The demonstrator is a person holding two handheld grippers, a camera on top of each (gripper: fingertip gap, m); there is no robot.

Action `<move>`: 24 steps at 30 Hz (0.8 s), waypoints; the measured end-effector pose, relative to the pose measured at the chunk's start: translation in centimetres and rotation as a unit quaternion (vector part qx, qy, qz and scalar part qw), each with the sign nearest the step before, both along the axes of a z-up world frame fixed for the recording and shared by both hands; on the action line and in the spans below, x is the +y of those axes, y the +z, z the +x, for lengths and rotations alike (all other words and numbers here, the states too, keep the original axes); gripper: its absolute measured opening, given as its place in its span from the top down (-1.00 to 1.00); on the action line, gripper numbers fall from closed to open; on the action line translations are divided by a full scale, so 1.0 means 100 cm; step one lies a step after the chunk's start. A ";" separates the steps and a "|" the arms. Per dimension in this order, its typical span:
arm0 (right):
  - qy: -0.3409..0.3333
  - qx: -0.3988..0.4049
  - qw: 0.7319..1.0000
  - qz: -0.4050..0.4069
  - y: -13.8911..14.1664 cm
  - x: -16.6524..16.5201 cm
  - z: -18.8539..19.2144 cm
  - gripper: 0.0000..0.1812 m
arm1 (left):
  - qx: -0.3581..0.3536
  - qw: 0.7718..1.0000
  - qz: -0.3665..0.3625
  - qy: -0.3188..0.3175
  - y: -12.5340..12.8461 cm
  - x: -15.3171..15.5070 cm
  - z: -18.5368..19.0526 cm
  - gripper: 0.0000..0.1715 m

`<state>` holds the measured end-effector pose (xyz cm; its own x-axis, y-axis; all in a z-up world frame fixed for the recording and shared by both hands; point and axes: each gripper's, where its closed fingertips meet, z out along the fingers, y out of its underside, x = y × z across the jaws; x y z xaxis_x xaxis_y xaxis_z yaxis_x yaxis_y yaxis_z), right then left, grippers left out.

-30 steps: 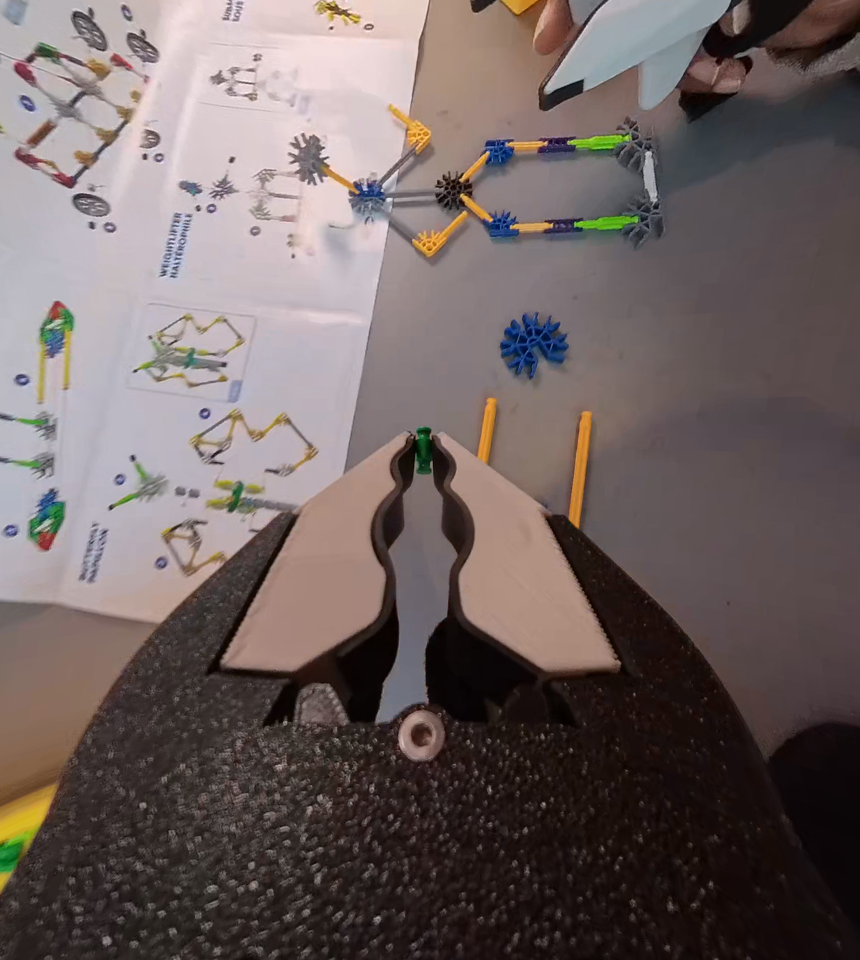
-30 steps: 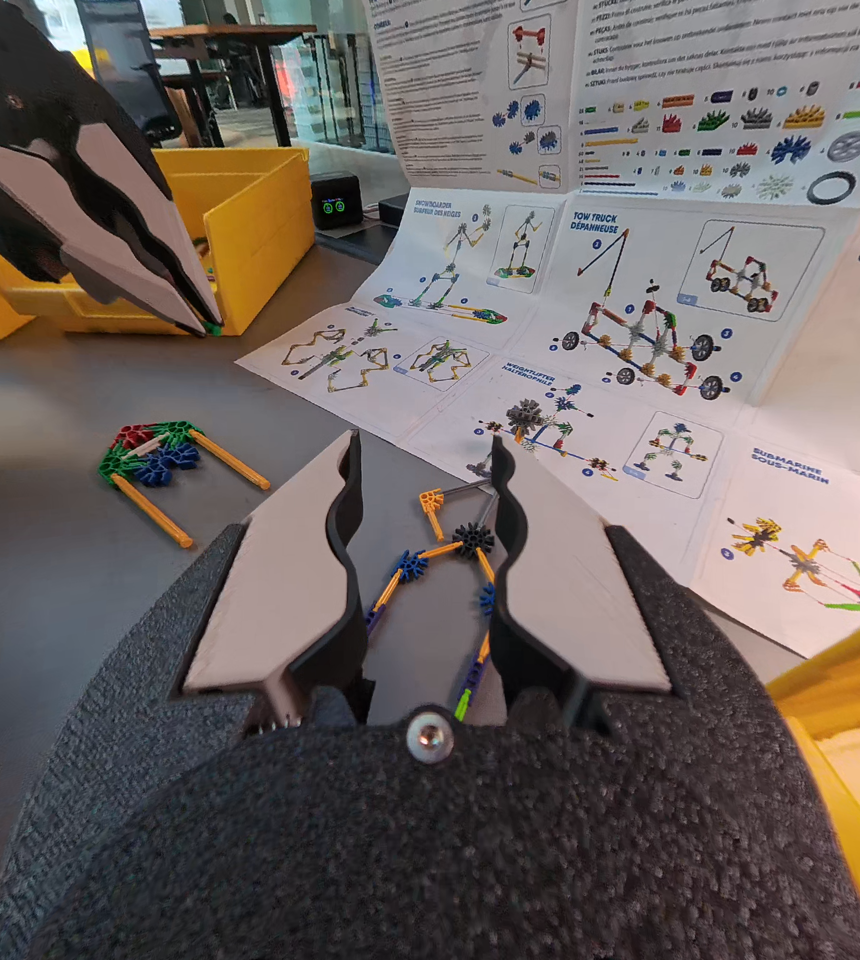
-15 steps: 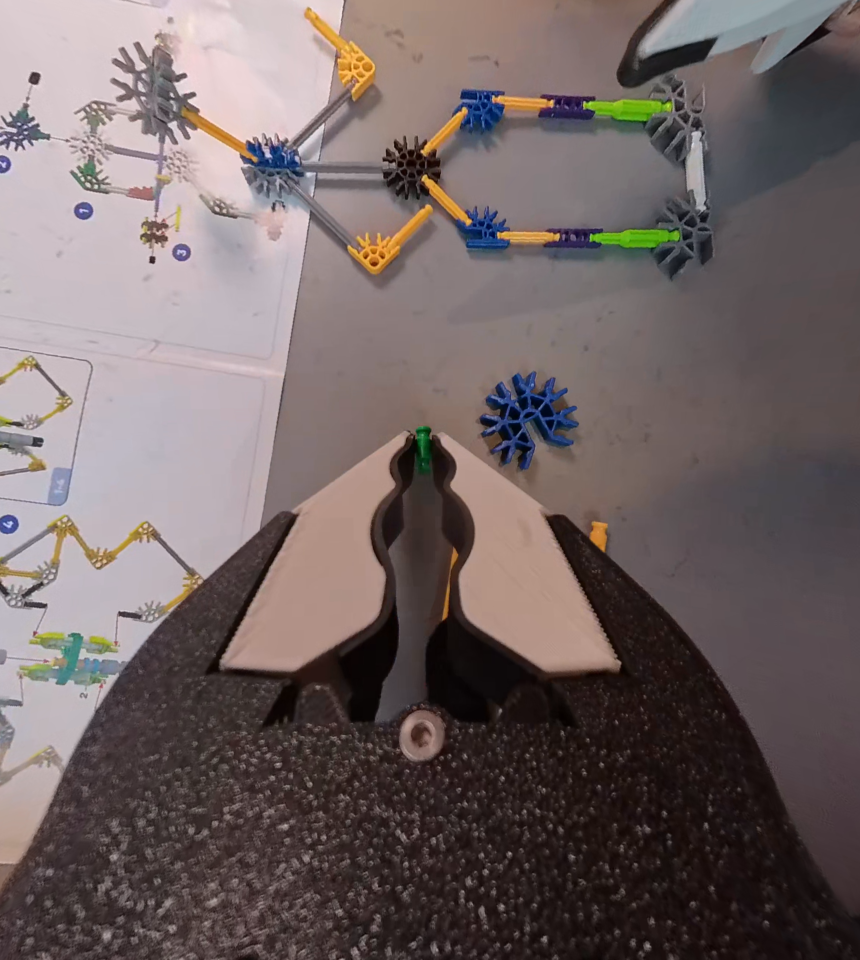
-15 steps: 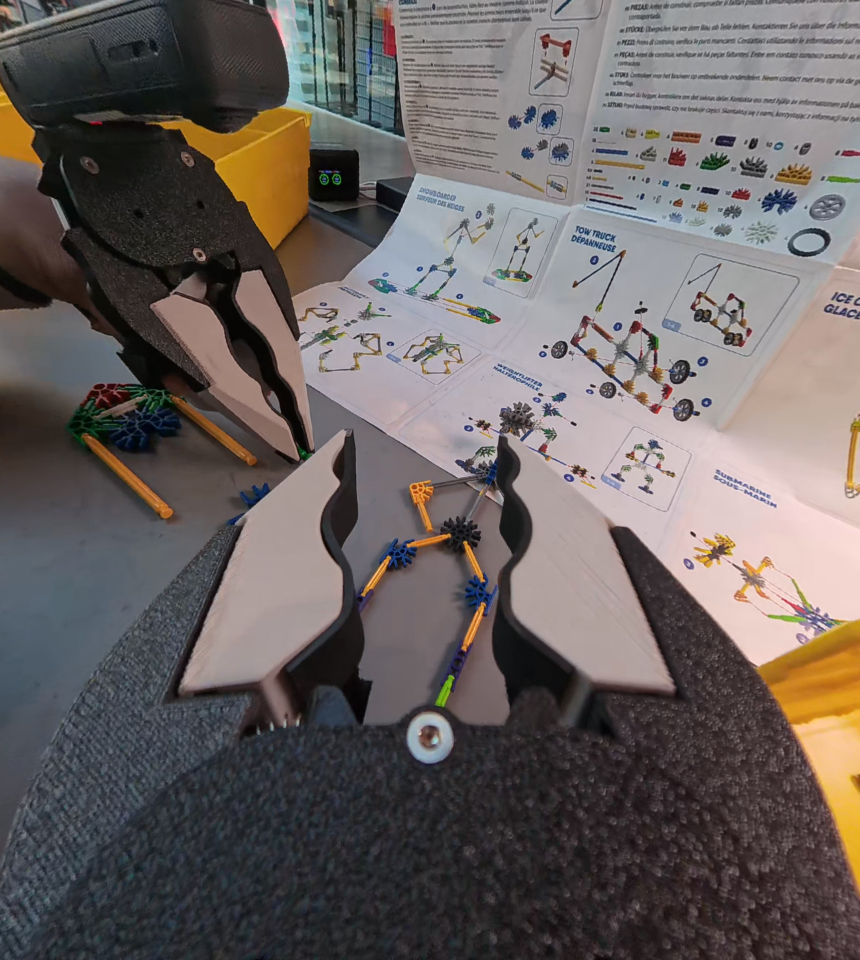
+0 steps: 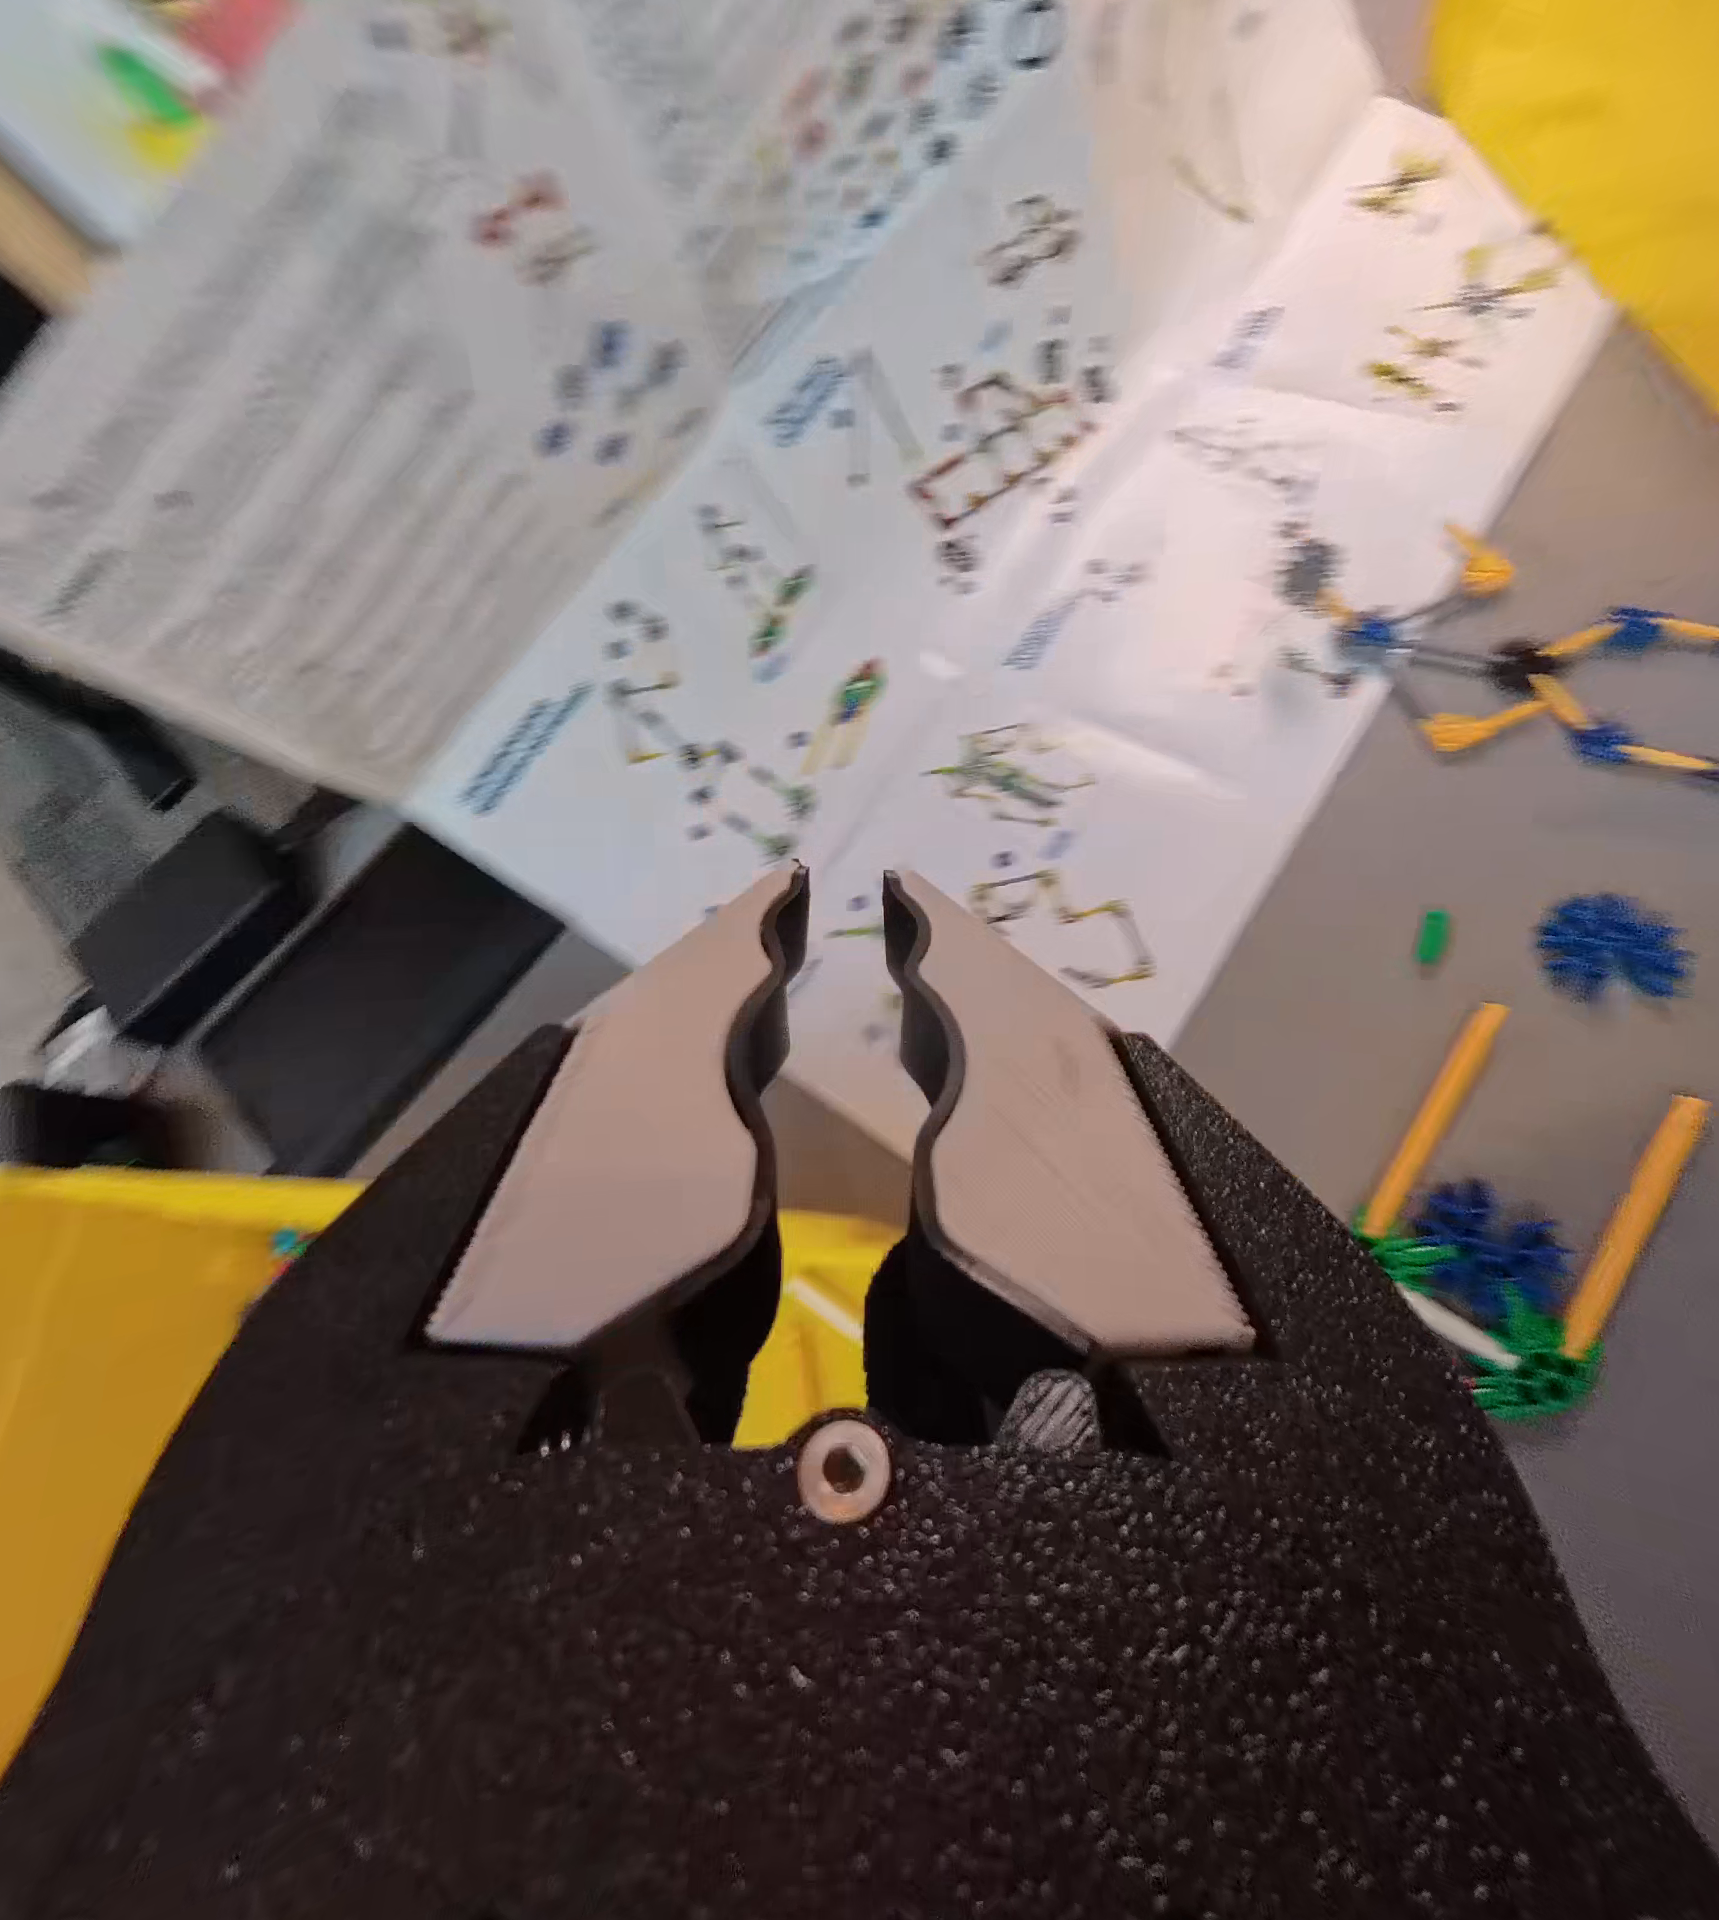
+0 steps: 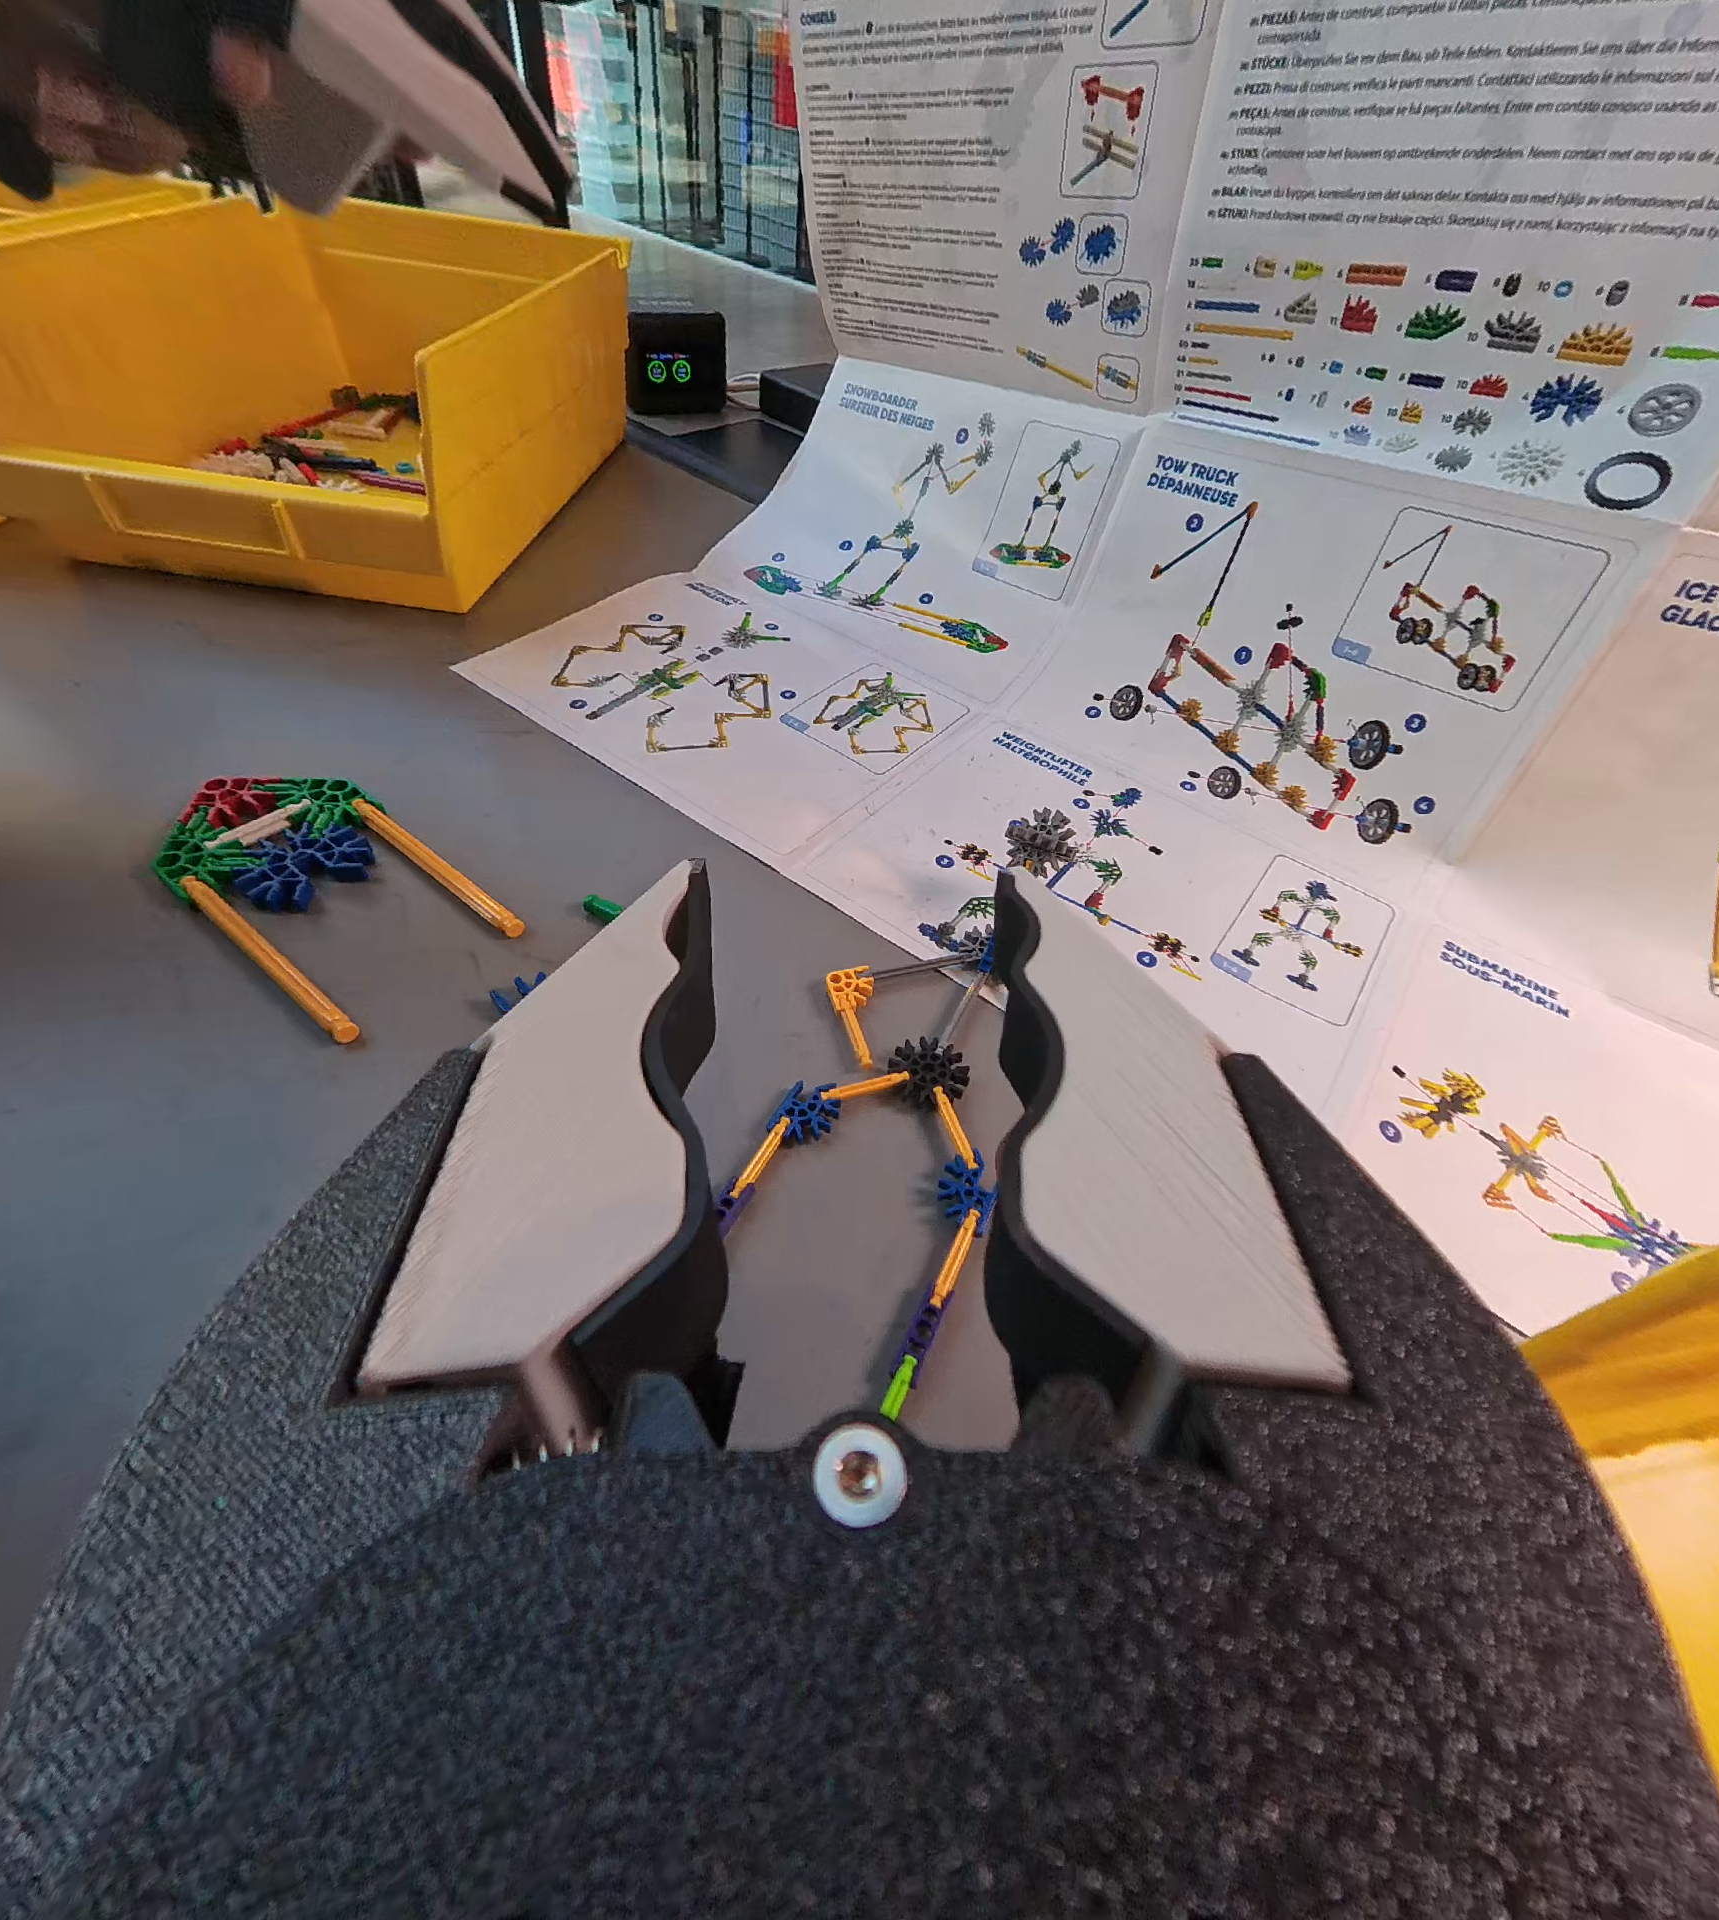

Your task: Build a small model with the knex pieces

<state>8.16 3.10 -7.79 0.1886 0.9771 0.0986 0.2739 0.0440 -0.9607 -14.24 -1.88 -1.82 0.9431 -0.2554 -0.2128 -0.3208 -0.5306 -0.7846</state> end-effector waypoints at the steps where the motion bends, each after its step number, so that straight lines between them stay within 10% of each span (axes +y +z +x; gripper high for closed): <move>1: 0.001 0.000 1.000 0.000 0.000 -0.001 0.000 0.41 | 0.014 0.999 0.002 0.047 0.012 -0.006 -0.039 0.84; 7: 0.004 0.000 1.000 0.005 0.001 -0.003 -0.001 0.41 | -0.019 0.966 -0.189 0.178 -0.061 -0.053 -0.180 0.82; 13: 0.003 -0.001 1.000 0.003 -0.001 -0.002 -0.001 0.41 | -0.025 0.941 -0.284 0.180 -0.127 -0.067 -0.192 0.82; 24: 0.004 -0.001 1.000 0.003 -0.001 -0.001 0.000 0.41 | -0.036 0.937 -0.316 0.141 -0.146 -0.060 -0.183 0.85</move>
